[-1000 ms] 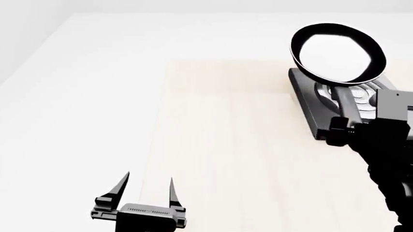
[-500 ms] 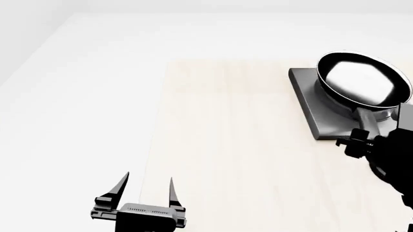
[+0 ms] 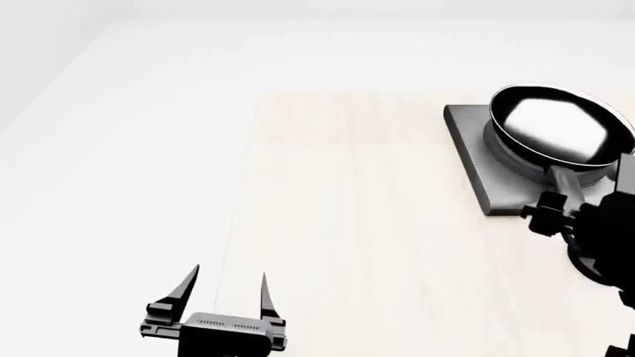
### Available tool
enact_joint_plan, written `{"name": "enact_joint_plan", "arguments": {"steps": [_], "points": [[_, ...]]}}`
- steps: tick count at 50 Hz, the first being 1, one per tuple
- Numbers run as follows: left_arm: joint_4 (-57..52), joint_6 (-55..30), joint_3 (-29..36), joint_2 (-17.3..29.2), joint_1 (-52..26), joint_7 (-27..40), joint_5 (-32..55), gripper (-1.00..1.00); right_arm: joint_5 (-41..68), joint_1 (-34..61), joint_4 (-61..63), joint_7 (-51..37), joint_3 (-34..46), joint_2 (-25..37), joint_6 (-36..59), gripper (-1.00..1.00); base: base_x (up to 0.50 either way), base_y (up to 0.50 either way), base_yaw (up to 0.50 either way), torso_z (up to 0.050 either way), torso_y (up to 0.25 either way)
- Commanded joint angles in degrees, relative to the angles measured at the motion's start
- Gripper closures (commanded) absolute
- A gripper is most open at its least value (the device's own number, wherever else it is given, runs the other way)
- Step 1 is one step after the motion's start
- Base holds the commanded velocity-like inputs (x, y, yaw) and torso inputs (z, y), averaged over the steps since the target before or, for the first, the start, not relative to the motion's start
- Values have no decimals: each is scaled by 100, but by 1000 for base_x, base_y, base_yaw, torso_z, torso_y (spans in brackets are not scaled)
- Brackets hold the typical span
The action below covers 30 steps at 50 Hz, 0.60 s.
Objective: Turn on the stove and put the frying pan on it.
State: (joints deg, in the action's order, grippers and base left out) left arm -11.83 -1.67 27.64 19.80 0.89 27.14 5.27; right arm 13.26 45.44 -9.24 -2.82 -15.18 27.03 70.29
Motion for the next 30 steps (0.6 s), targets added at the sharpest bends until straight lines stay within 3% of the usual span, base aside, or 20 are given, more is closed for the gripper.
{"name": "enact_joint_plan", "arguments": {"steps": [1,30], "points": [[-3,-3,17,7,-6,15,6,-100,-129,23,-78,22,39,44,-147,-100,0,0,0,0,0],[-564,-134,18,150,158,194,-107,-100,443,-876,2531,255,-681,-76,471,-100,0,0,0,0,0]]}}
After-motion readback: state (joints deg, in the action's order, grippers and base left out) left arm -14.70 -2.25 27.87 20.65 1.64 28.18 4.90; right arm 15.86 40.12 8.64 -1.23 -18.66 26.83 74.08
